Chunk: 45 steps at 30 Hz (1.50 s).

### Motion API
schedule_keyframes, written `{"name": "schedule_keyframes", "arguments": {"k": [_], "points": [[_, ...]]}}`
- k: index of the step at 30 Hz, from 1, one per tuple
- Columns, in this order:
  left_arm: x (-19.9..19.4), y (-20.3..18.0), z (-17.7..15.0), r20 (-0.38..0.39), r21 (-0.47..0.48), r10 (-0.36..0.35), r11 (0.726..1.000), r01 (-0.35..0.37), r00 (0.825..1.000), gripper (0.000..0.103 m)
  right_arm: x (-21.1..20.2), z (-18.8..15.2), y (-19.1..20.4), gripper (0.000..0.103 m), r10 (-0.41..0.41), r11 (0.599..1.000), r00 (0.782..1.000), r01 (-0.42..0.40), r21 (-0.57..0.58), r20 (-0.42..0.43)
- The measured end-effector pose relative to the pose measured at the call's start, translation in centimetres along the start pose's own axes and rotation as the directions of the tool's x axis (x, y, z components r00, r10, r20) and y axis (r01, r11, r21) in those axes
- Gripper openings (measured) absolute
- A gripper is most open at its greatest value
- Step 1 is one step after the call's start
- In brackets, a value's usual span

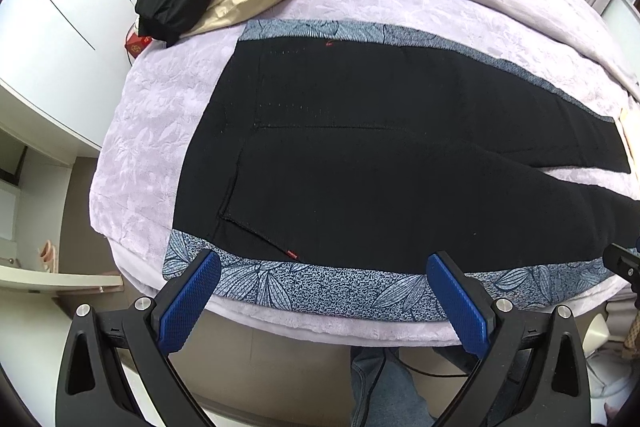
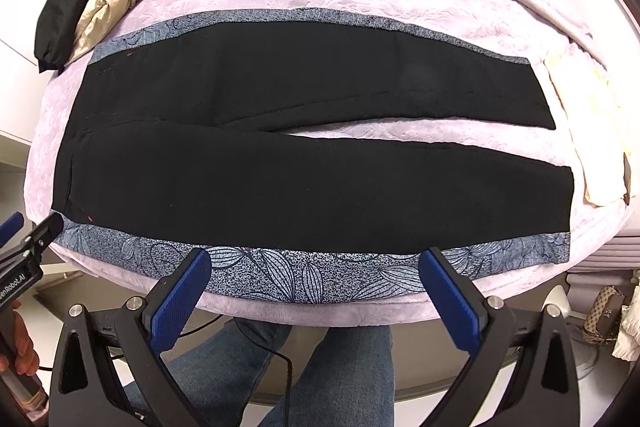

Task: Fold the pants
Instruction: 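Lower the right tool to the patterned cuff and close its fingers on it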

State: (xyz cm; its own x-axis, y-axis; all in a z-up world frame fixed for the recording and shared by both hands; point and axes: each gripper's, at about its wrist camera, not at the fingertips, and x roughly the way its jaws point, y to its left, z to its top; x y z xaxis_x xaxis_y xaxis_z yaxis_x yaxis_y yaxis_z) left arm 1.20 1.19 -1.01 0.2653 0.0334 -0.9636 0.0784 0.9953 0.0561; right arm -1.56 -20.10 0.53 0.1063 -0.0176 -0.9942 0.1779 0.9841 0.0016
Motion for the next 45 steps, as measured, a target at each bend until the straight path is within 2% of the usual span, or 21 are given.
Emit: {"name": "schedule_keyframes", "arguments": {"k": [14, 22, 24, 26, 28, 30, 31, 32, 34, 35, 36, 37, 38, 39, 41, 45], "points": [[4.4, -0.1, 0.1, -0.076, -0.008, 0.008, 1.000, -0.008, 0.997, 0.103, 4.7, 0.5, -0.7, 0.103, 0.037, 0.997, 0.997, -0.033, 0.065, -0.063], [5.8, 0.1, 0.6, -0.079, -0.005, 0.018, 1.000, -0.018, 0.997, 0.103, 6.3, 0.9, -1.2, 0.103, 0.063, 0.994, 0.996, -0.056, 0.096, -0.067], [6.0, 0.3, 0.6, -0.075, -0.011, 0.019, 1.000, -0.020, 0.997, 0.103, 6.5, 0.9, -1.4, 0.103, 0.091, 0.990, 0.994, -0.084, 0.111, -0.055], [6.0, 0.6, 0.6, -0.061, -0.018, 0.006, 1.000, -0.007, 0.998, 0.103, 6.6, 0.8, -1.6, 0.103, 0.160, 0.980, 0.986, -0.154, 0.124, -0.036], [6.1, 1.3, 0.6, -0.055, -0.037, -0.018, 0.999, 0.016, 0.998, 0.103, 6.7, 0.2, -1.7, 0.103, 0.296, 0.946, 0.955, -0.292, 0.143, -0.013], [6.3, 1.8, 0.5, -0.055, -0.055, -0.037, 0.998, 0.034, 0.998, 0.103, 7.0, -0.6, -1.6, 0.103, 0.432, 0.891, 0.902, -0.426, 0.157, -0.007], [6.4, 2.1, 0.4, -0.057, -0.061, -0.051, 0.997, 0.048, 0.997, 0.103, 7.1, -1.0, -1.4, 0.103, 0.475, 0.869, 0.880, -0.467, 0.161, -0.009], [6.5, 2.4, 0.2, -0.060, -0.069, -0.067, 0.996, 0.063, 0.996, 0.103, 7.4, -1.7, -1.2, 0.103, 0.535, 0.835, 0.845, -0.525, 0.165, -0.014], [6.5, 2.9, -0.1, -0.058, -0.087, -0.099, 0.992, 0.094, 0.993, 0.103, 7.9, -2.9, -0.7, 0.100, 0.610, 0.783, 0.792, -0.596, 0.176, -0.033], [6.4, 3.3, -0.5, -0.054, -0.100, -0.120, 0.988, 0.114, 0.991, 0.103, 8.3, -3.9, -0.4, 0.094, 0.647, 0.755, 0.760, -0.630, 0.185, -0.053], [6.4, 3.5, -0.7, -0.054, -0.109, -0.137, 0.985, 0.131, 0.989, 0.103, 8.6, -4.6, -0.3, 0.088, 0.667, 0.738, 0.741, -0.646, 0.193, -0.070], [6.4, 3.8, -1.1, -0.053, -0.122, -0.162, 0.981, 0.154, 0.985, 0.103, 9.0, -5.4, -0.2, 0.072, 0.683, 0.725, 0.725, -0.657, 0.206, -0.091], [6.4, 3.9, -1.3, -0.051, -0.130, -0.176, 0.977, 0.168, 0.983, 0.103, 9.9, -6.3, -0.2, 0.065, 0.698, 0.711, 0.706, -0.665, 0.230, -0.115], [6.4, 4.0, -1.6, -0.052, -0.137, -0.186, 0.975, 0.178, 0.981, 0.103, 10.5, -6.9, -0.4, 0.064, 0.705, 0.703, 0.699, -0.667, 0.248, -0.120], [6.6, 4.2, -2.2, -0.061, -0.152, -0.201, 0.970, 0.190, 0.978, 0.103, 11.7, -7.3, -0.8, 0.064, 0.707, 0.696, 0.700, -0.661, 0.280, -0.104], [6.7, 4.5, -3.4, -0.078, -0.174, -0.216, 0.964, 0.200, 0.973, 0.103, 11.9, -6.6, -1.4, 0.061, 0.749, 0.630, 0.663, -0.711, 0.313, -0.001]]}}
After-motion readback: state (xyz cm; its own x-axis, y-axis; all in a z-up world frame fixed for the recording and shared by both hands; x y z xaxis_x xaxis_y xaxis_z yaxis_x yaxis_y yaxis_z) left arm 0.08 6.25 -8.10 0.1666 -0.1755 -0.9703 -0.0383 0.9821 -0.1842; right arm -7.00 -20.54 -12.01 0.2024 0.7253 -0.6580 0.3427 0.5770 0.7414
